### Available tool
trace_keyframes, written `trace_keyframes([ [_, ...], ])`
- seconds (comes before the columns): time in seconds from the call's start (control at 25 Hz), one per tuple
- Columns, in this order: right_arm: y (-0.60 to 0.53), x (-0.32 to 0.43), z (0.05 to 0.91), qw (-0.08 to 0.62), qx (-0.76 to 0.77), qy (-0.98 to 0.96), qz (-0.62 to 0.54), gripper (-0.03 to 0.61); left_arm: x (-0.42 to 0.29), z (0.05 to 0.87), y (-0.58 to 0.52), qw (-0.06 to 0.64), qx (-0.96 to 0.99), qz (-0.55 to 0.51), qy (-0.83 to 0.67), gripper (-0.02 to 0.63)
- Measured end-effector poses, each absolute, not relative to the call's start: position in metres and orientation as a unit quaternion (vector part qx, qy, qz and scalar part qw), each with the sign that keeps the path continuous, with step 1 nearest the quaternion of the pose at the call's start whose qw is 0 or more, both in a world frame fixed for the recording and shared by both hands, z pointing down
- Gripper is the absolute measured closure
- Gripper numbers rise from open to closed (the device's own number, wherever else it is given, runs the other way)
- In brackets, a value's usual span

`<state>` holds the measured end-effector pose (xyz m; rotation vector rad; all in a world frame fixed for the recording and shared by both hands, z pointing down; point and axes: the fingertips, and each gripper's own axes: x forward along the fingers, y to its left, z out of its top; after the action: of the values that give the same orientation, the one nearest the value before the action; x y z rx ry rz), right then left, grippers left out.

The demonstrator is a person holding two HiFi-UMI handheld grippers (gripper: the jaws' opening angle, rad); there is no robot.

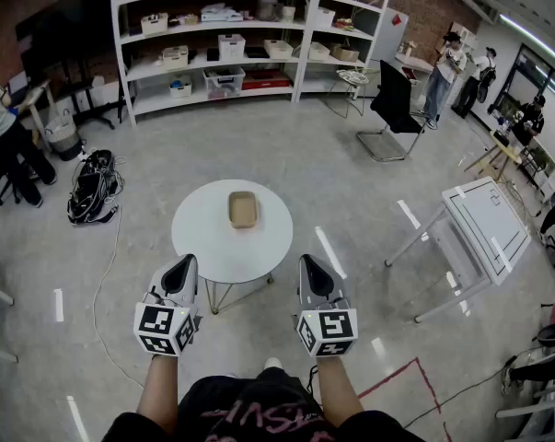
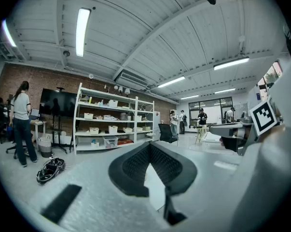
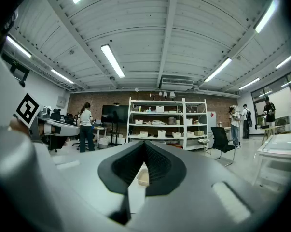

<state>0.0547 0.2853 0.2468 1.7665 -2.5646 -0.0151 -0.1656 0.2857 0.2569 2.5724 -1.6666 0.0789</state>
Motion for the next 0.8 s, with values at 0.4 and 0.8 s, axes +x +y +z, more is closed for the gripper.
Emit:
trace_keyframes([
  [0.4,0.280,0.040,0.250,0.017,0.565,-0.825,-0.004,0.569,-0.174,0.261,0.281,0.040,0.841,0.027,-0.539,0.617],
  [0.8,0.288,0.028,0.256,0.020,0.563,-0.826,-0.008,0.568,-0.182,0.273,0.288,0.054,0.843,0.031,-0.535,0.617],
])
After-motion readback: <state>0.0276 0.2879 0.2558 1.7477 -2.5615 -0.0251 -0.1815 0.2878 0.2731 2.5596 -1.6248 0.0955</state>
